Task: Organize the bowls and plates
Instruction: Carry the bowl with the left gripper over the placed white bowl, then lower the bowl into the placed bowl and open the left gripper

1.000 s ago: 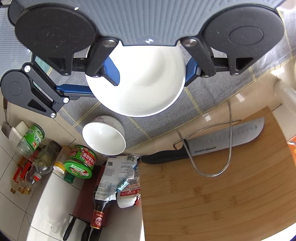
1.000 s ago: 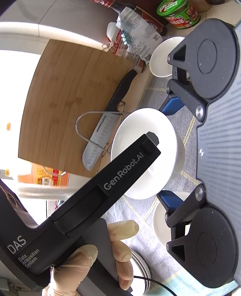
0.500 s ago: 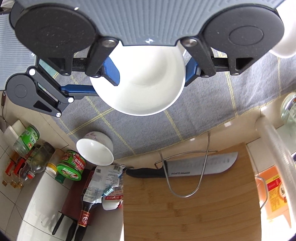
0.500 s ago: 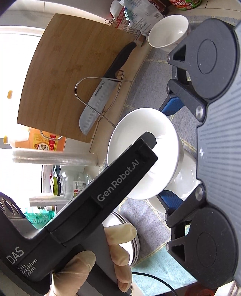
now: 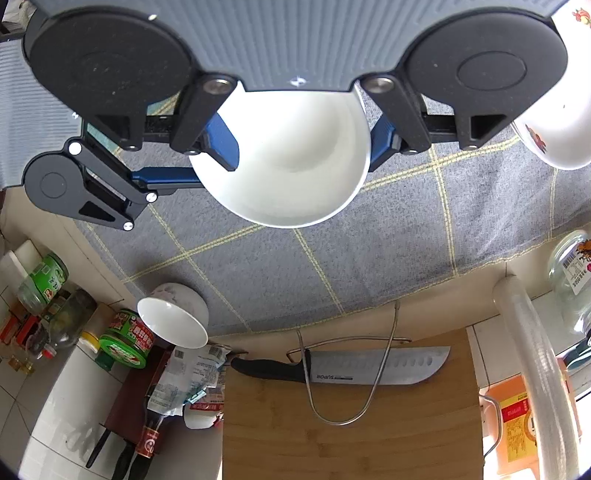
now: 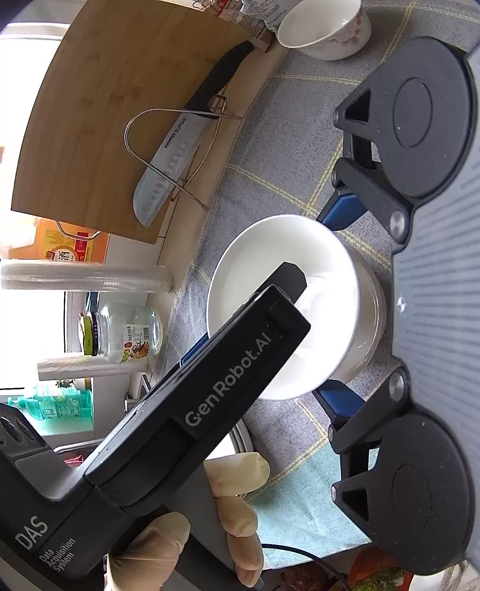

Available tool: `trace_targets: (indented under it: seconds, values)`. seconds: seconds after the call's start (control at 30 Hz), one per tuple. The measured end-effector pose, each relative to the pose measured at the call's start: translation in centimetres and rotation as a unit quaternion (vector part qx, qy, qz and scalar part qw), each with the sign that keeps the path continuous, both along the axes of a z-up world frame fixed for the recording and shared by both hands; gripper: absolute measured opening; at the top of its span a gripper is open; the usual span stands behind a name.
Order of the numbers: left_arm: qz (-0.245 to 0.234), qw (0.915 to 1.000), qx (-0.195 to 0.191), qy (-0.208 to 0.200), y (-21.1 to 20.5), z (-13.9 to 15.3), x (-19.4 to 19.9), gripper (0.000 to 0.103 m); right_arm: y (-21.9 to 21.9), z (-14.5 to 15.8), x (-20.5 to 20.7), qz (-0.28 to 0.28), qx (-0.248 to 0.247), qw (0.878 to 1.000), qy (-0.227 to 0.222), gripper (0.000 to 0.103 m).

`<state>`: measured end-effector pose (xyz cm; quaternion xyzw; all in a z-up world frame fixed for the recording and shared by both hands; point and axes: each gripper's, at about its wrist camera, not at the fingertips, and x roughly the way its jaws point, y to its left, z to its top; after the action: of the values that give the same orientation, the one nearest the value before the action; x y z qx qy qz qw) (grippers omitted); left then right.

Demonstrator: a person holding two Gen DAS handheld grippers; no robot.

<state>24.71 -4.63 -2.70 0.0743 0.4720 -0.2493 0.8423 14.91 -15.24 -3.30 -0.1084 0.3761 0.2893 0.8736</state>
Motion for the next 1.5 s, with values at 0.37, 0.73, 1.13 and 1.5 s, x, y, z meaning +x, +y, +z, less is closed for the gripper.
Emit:
trace_targets:
  seconds: [0.37,0.73,1.13,1.5]
  values:
    - [0.004,1.0,0.001,0.004,0.2,-1.0,-0.2,0.071,0.2,-0.8,-0.1,0.007,-0.005,1.0,0.018,0.091]
    - [0.01,0.9999,-0.004,0.001,0.4,-1.5,-0.2,0.071,0.3,-0.8,0.0,0.012,-0.011,1.0,0.015,0.091]
    - [0.017,0.9998,-0.009,-0.003,0.7,-1.8,-0.1,0.072,0.4,-0.6,-0.1,0.014,-0.012,1.0,0.014,0.091]
    - [0.015,0.9986,-0.017,-0.047,1.2,-0.3,-0.9,0.087,-0.4,0.4,-0.1,0.011,0.022,1.0,0.001,0.103]
